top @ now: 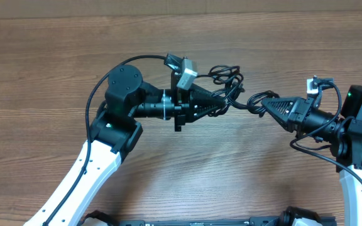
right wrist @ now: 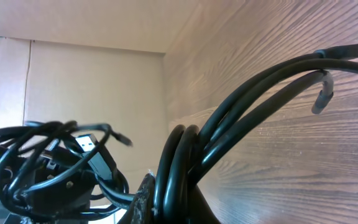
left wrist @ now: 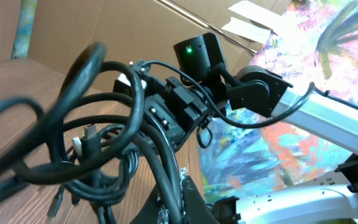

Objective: Untangle cables
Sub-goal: 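Stretch the cable apart by moving the left gripper far left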

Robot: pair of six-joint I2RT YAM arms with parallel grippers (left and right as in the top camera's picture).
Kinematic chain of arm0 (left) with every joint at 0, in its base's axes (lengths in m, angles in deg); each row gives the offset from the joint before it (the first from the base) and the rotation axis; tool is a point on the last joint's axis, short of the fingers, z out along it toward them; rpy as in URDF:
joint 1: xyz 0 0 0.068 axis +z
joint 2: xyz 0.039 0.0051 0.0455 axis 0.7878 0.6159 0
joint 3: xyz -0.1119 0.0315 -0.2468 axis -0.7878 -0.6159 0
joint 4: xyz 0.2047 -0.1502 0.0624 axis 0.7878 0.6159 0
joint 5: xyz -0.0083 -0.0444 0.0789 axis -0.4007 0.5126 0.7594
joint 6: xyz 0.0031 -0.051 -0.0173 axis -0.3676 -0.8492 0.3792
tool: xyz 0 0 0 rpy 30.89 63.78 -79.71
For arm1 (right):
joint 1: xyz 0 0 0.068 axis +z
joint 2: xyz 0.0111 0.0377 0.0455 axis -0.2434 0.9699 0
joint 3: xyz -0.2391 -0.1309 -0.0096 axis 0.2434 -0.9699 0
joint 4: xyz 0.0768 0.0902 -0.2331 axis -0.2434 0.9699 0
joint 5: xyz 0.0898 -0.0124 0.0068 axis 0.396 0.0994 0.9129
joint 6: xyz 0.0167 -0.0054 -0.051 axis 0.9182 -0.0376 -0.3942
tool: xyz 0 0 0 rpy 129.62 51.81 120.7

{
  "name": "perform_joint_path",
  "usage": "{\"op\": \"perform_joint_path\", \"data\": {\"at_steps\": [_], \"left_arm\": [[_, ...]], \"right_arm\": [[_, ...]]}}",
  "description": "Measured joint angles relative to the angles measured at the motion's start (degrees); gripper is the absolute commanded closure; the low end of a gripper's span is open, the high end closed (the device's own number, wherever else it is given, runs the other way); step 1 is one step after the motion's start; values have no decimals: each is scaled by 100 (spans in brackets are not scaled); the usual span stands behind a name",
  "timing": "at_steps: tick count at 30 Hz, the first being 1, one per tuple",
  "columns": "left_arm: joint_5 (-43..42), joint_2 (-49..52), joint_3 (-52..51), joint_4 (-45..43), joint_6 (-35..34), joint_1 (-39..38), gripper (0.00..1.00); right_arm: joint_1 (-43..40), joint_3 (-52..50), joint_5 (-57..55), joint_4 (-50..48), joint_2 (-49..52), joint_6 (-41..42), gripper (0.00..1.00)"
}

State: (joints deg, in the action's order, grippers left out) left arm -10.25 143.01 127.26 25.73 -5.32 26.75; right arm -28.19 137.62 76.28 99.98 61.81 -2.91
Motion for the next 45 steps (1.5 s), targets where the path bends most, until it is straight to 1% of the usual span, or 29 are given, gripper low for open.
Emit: {"op": "perform_joint_path", "data": {"at_steps": [4, 10, 15, 18, 27, 32, 33, 37, 45], "left_arm": [[-313, 0, 0, 15, -2, 133, 96], [-1150, 0, 0, 11, 4, 372, 96], [-1790, 0, 0, -7, 164, 507, 96], [-2037, 0, 0, -7, 271, 509, 96], [-2256, 0, 0, -11, 592, 603, 96], [-2334, 0, 0, -9, 651, 1062, 96], [-2347, 0, 0, -9, 647, 1268, 96], [-2396, -2, 0, -9, 625, 1530, 96], [-2398, 0, 0, -9, 627, 1574, 96]], "right_arm": [[-142, 0, -7, 33, 0, -61, 96], [-413, 0, -168, 76, 2, -109, 96], [-466, 0, -321, 79, 2, -133, 96], [-466, 0, -345, 81, 2, -142, 96], [-466, 0, -407, 79, 2, -177, 96], [-472, 0, -507, 107, 2, -197, 96], [-501, 0, -557, 173, 2, -195, 96], [-601, 0, -702, 190, 4, -201, 96], [-612, 0, -769, 205, 7, -216, 96]]}}
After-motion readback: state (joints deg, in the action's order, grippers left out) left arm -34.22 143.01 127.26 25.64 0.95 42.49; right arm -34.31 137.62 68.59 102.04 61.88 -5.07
